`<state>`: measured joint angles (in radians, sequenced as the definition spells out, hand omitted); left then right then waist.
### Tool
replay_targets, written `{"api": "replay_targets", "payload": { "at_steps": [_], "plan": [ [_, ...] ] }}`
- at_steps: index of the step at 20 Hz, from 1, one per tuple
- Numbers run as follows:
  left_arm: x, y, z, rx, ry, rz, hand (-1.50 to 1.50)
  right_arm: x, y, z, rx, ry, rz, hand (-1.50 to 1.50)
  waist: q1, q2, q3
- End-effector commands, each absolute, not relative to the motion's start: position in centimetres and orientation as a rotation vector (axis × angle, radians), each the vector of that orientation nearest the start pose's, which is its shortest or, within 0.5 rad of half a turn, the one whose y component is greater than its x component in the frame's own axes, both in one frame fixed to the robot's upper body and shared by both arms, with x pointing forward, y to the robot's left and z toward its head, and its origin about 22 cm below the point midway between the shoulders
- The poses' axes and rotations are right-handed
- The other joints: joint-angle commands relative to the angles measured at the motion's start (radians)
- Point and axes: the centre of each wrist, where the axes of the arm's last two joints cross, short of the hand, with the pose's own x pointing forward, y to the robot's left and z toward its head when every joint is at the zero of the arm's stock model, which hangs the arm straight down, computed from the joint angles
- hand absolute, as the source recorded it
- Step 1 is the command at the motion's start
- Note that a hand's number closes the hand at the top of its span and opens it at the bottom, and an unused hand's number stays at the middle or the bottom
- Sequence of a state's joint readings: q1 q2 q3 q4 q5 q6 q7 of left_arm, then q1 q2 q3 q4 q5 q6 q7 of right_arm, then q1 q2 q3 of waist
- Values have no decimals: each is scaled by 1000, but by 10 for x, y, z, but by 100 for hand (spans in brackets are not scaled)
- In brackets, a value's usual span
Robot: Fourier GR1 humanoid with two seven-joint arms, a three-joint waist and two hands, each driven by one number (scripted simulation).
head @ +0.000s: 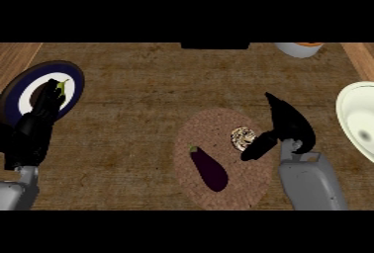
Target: Pick the cupcake from the placemat and place it in the bowl
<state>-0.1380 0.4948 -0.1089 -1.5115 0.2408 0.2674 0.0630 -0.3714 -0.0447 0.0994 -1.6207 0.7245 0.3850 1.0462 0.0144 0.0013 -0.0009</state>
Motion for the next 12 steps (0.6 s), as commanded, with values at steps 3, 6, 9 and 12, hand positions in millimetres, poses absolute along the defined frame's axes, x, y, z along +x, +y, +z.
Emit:
{"api": "replay_targets", "payload": {
  "at_steps": [3,6,9,12],
  "plan": [
    [265,301,47,326,-1574,-75,0,319,-164,91,-738,-540,777,-150,-4,-2,0],
    [279,302,66,334,-1562,-66,0,310,-159,93,-857,-607,793,-150,-14,-4,1],
    [280,317,49,332,-1569,-74,0,313,-144,105,-913,-644,785,-150,-15,-2,0],
    [284,298,53,326,-1571,-64,0,324,-160,72,-904,-603,818,-150,-12,0,1]
  ]
}}
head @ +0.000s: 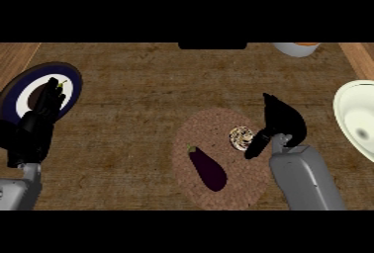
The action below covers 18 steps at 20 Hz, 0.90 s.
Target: Pick the cupcake from the placemat and place it in the bowl
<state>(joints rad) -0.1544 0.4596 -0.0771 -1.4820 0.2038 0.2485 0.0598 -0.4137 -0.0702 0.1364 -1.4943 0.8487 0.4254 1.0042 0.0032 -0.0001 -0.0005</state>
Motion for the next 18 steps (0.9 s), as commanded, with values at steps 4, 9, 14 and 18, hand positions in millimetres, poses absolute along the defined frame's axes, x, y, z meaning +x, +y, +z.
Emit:
{"api": "replay_targets", "payload": {
  "at_steps": [4,9,14,18],
  "plan": [
    [273,285,50,331,-1573,-63,0,313,-141,72,-827,-600,786,-150,-1,-1,1],
    [274,311,53,325,-1571,-69,0,316,-147,50,-809,-544,808,-150,-1,0,0],
    [288,300,63,332,-1563,-81,0,316,-130,31,-820,-564,791,-150,1,1,1],
    [271,301,69,343,-1566,-68,0,321,-140,26,-844,-576,768,-150,2,0,1]
  ]
}}
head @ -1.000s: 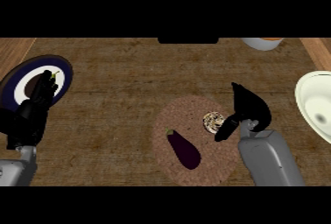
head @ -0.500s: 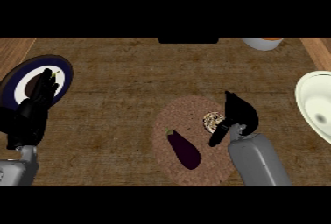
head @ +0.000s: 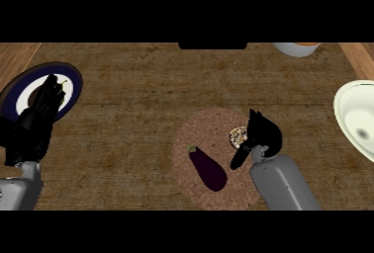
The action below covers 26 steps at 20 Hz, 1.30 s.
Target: Pick the cupcake from the placemat and place it in the bowl
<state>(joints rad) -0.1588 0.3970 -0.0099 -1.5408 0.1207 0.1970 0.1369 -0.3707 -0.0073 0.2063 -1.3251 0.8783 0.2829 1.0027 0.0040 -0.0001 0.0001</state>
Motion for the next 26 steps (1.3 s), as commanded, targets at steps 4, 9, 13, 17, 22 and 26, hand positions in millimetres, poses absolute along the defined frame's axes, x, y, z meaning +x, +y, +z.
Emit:
{"api": "replay_targets", "payload": {
  "at_steps": [4,9,13,17,22,26],
  "plan": [
    [269,303,65,334,-1574,-68,0,323,-134,14,-832,-539,779,-150,3,0,0],
    [272,324,45,341,-1572,-64,0,338,-141,21,-729,-579,763,150,0,0,0],
    [287,306,59,302,-1574,-65,0,344,-135,-7,-753,-627,808,150,2,2,0],
    [274,300,69,315,-1573,-70,0,338,-149,-21,-746,-657,789,150,2,1,0],
    [269,312,59,315,-1577,-75,0,345,-151,-10,-820,-706,834,150,0,0,0],
    [272,313,55,328,-1578,-61,0,328,-192,-5,-763,-847,1050,150,-14,-2,-1]
  ]
}}
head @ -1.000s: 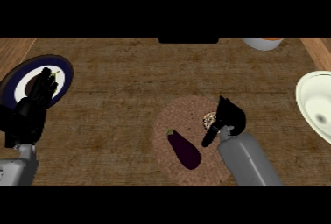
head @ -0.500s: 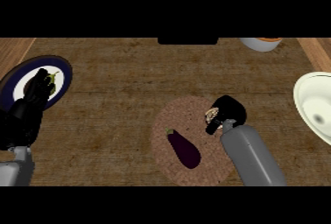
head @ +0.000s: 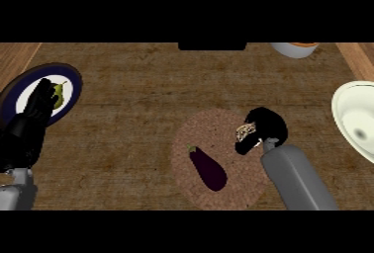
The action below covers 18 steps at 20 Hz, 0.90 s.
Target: Pick the cupcake from the placemat and place it in the bowl
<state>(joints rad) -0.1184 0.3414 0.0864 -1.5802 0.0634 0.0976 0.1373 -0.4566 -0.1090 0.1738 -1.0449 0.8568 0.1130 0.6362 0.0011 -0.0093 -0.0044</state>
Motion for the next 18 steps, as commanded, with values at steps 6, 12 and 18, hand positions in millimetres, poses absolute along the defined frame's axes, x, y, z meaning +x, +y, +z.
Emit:
{"api": "replay_targets", "payload": {
  "at_steps": [6,12,18],
  "plan": [
    [265,317,64,337,-1564,-84,0,315,-240,38,-908,-974,1056,150,-9,4,4],
    [270,310,62,351,-1547,-47,0,292,-239,103,-1180,-1119,946,150,-24,-1,4],
    [269,314,63,332,-1560,-47,0,283,-241,187,-1342,-1335,603,150,-14,2,4]
  ]
}}
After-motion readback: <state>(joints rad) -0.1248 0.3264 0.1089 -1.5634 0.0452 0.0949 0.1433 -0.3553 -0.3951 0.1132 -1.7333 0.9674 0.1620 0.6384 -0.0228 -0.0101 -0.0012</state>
